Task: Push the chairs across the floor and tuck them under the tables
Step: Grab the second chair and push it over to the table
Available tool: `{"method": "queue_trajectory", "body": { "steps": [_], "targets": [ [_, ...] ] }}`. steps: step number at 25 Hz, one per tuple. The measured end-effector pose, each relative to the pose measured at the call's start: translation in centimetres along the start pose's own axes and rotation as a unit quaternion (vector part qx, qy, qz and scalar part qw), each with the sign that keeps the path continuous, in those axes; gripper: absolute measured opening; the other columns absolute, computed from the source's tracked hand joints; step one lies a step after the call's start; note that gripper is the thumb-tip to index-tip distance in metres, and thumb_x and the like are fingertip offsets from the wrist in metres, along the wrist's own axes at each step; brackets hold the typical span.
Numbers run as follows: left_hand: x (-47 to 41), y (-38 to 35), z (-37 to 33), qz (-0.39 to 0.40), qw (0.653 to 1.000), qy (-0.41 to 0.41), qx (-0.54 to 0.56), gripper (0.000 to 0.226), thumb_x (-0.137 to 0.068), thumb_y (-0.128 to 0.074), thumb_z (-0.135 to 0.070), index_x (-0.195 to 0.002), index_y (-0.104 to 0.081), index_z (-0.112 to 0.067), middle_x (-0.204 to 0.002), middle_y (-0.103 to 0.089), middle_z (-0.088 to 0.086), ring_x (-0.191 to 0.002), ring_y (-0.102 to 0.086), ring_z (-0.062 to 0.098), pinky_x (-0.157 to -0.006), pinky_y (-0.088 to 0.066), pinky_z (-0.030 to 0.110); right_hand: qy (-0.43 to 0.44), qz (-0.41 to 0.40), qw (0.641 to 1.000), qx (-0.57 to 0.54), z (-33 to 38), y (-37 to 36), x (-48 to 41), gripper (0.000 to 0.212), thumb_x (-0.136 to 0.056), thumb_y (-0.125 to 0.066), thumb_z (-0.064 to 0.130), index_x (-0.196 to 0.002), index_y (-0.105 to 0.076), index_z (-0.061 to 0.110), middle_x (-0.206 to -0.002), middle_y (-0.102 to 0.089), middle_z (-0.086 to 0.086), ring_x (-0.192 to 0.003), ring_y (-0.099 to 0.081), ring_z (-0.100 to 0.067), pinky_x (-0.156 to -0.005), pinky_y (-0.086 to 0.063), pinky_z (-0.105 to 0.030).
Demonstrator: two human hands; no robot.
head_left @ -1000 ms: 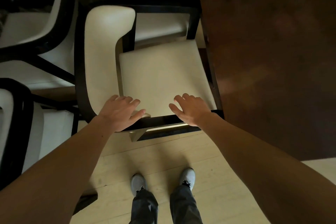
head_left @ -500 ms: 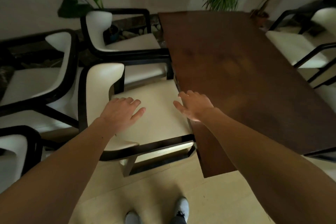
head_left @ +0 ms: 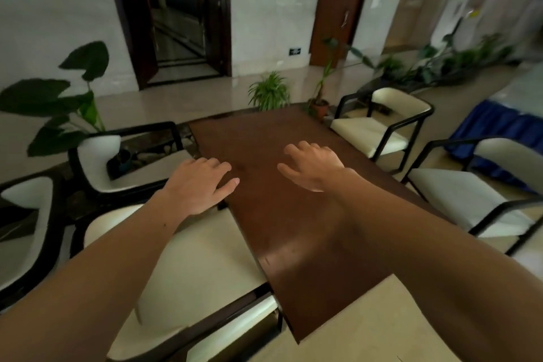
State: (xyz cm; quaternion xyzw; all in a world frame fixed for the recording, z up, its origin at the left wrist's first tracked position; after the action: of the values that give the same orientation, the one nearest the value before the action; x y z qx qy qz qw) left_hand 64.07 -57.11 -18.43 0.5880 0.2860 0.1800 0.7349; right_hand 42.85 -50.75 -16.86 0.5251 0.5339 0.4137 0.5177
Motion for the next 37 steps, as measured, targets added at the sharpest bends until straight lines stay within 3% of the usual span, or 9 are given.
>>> {"method": "queue_trajectory", "body": {
  "steps": [4,8,17,27,34,37],
  "targets": [
    [-3.8,4.2,-2.4,-0.063,0.998,-0.027,0.012,0.075,-0.092,-0.01,-0.068,-0.135,-0.052,-0.023,-0.127,-0.063,0.001,-0.114,-0.06,0.023,-0.092,-0.049,0.041,-0.047,-0.046,0.997,0.027,-4.4,5.0,3.0,0.061,-0.093,-0.027,0.068,-0.135,-0.04,0.025,-0.125,-0.052,-0.011,-0.109,-0.053,-0.035,-0.085,-0.041,-0.046],
    [-8.0,7.4,-7.6,-0.107,0.989,-0.079,0.069,0.073,-0.092,-0.014,-0.069,-0.133,-0.053,-0.023,-0.127,-0.063,0.001,-0.115,-0.06,0.023,-0.09,-0.05,0.042,-0.113,-0.088,0.989,0.047,-10.1,9.0,7.9,0.061,-0.091,-0.026,0.069,-0.132,-0.042,0.027,-0.124,-0.055,-0.01,-0.109,-0.055,-0.034,-0.084,-0.042,-0.046],
    [-15.0,11.1,-24.5,-0.145,0.964,-0.197,0.106,0.069,-0.093,-0.019,-0.065,-0.131,-0.056,-0.019,-0.127,-0.064,0.003,-0.118,-0.058,0.023,-0.091,-0.046,0.041,-0.256,-0.152,0.951,0.08,-24.9,11.4,19.9,0.06,-0.09,-0.03,0.067,-0.133,-0.044,0.027,-0.122,-0.056,-0.009,-0.108,-0.055,-0.032,-0.088,-0.045,-0.046],
    [-26.7,12.3,-48.1,-0.151,0.93,-0.289,0.169,0.07,-0.091,-0.022,-0.067,-0.129,-0.057,-0.02,-0.126,-0.065,0.004,-0.116,-0.059,0.024,-0.09,-0.048,0.043,-0.339,-0.164,0.921,0.094,-43.8,9.6,31.5,0.057,-0.089,-0.034,0.065,-0.129,-0.047,0.027,-0.118,-0.057,-0.008,-0.104,-0.056,-0.031,-0.084,-0.043,-0.044],
    [-34.3,9.4,-60.7,-0.14,0.904,-0.358,0.188,0.066,-0.095,-0.028,-0.063,-0.133,-0.054,-0.016,-0.127,-0.065,0.007,-0.118,-0.059,0.027,-0.092,-0.045,0.044,-0.395,-0.112,0.907,0.094,-55.0,4.6,36.1,0.061,-0.09,-0.029,0.067,-0.132,-0.044,0.025,-0.125,-0.054,-0.009,-0.107,-0.053,-0.031,-0.091,-0.042,-0.045],
    [-38.8,7.1,-65.2,-0.126,0.893,-0.388,0.189,0.071,-0.094,-0.021,-0.065,-0.134,-0.053,-0.016,-0.129,-0.064,0.007,-0.118,-0.058,0.026,-0.097,-0.043,0.045,-0.416,-0.093,0.9,0.096,-60.0,2.1,36.0,0.06,-0.091,-0.03,0.065,-0.134,-0.043,0.025,-0.129,-0.052,-0.01,-0.112,-0.052,-0.033,-0.095,-0.04,-0.046]
  ]
}}
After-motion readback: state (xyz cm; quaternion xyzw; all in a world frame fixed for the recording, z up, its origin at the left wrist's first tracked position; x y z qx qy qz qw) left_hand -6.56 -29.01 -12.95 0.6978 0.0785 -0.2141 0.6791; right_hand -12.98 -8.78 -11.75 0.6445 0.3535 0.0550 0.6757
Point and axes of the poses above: each hand's wrist, its own x-axis away from the middle knuckle, its own y-axis out of the back of the hand, z = x × y, the point moved 7 cm from there along -x, towards the middle knuckle
